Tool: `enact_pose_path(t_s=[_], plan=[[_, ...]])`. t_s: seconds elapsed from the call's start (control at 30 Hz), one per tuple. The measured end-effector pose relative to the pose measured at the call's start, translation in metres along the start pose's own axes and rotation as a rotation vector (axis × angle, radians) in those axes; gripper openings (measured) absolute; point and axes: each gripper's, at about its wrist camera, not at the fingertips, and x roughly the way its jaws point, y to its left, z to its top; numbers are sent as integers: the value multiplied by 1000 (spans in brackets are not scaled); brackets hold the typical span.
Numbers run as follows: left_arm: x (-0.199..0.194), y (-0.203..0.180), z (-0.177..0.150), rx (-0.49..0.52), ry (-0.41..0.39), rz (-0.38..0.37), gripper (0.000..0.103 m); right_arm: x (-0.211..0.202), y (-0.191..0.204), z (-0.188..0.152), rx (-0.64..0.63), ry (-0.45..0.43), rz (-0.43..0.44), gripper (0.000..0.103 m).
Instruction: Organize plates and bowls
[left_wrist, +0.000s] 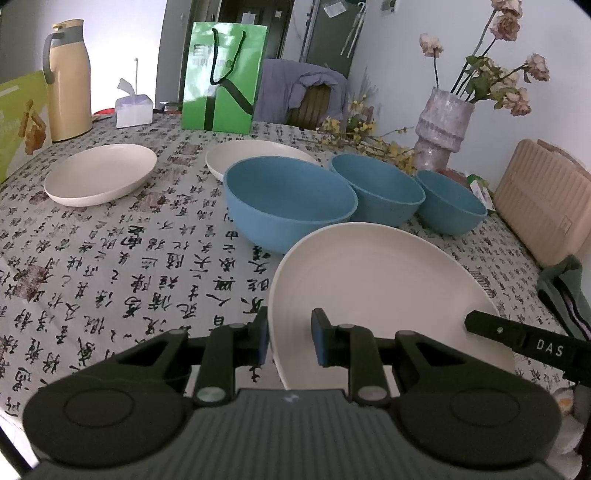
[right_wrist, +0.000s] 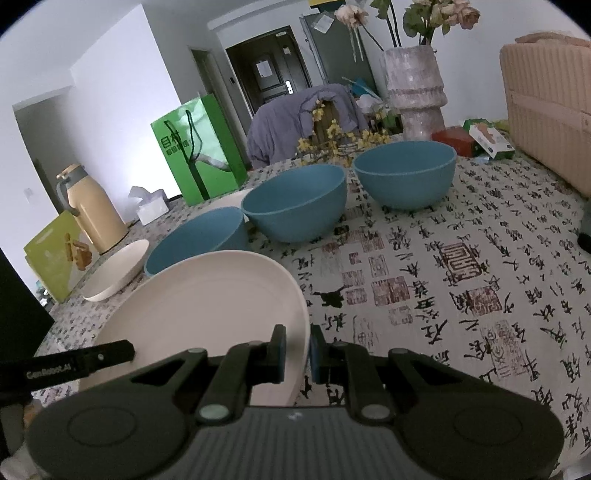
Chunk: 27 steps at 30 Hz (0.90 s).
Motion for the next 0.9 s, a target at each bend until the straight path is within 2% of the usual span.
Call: enact_pose_path(t_s=[0.9], plan=[[36,12,-7,-20,81,2,23,32,-1,-7,-23,65,-42,13]])
